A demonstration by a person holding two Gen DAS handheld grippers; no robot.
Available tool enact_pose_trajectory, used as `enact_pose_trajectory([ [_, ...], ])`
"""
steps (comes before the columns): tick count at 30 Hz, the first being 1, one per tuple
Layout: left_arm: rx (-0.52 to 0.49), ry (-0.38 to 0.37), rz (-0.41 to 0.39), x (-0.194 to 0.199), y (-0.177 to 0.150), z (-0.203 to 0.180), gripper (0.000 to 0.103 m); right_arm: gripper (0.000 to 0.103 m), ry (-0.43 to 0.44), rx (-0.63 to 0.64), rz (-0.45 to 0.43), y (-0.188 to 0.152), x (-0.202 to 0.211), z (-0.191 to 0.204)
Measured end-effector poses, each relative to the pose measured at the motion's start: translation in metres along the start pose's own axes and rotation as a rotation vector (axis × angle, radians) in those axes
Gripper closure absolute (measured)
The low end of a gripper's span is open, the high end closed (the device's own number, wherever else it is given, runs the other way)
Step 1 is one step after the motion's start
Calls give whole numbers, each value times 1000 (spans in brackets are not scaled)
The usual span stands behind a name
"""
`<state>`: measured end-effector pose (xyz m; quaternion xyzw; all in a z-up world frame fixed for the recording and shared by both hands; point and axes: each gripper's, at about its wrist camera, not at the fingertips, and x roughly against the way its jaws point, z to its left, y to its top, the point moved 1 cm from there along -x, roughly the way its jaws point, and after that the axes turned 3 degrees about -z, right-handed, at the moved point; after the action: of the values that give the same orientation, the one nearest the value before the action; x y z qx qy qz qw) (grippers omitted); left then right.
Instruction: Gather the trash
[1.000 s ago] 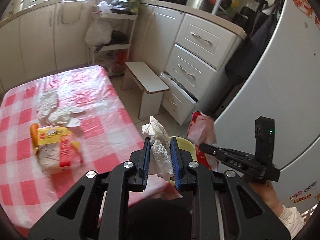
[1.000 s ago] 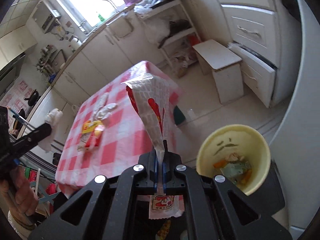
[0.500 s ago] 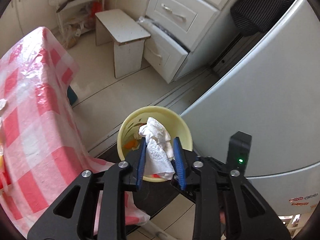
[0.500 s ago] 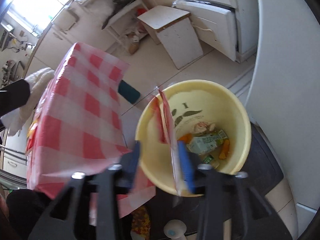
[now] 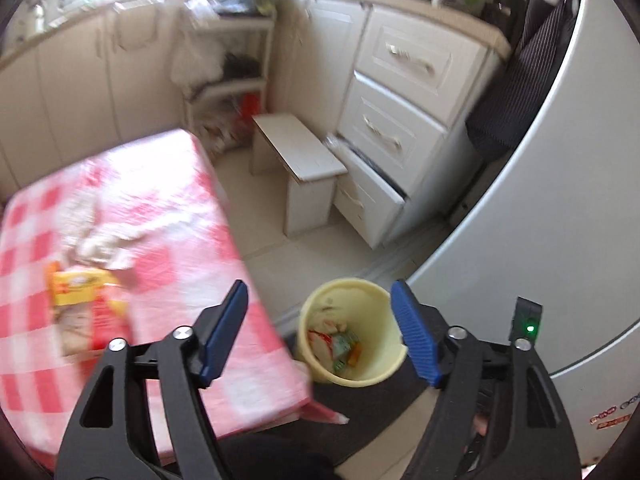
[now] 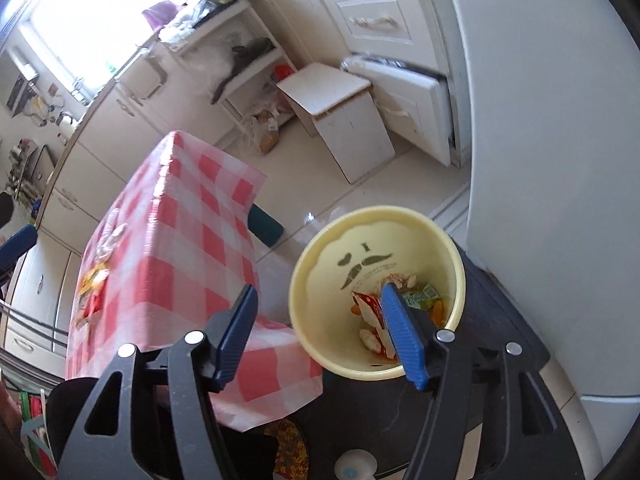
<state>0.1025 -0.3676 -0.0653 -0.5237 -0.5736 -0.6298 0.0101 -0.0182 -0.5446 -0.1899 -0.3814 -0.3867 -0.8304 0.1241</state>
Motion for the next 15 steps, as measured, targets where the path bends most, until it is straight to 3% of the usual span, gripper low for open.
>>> enact_pose_trajectory([
  [2,10,47,-73,39,-4,17,18,30,7,51,-49,3,21,24],
  [5,33,117,-148,86,-11,43,14,26,28,124,-135,6,51,63],
  [10,97,250,-215,142,-29,90,10,16,97,274,-236,1,91,139],
  [15,195,306,-275,192,-46,140,9,14,179,387,-287,-12,119,201],
])
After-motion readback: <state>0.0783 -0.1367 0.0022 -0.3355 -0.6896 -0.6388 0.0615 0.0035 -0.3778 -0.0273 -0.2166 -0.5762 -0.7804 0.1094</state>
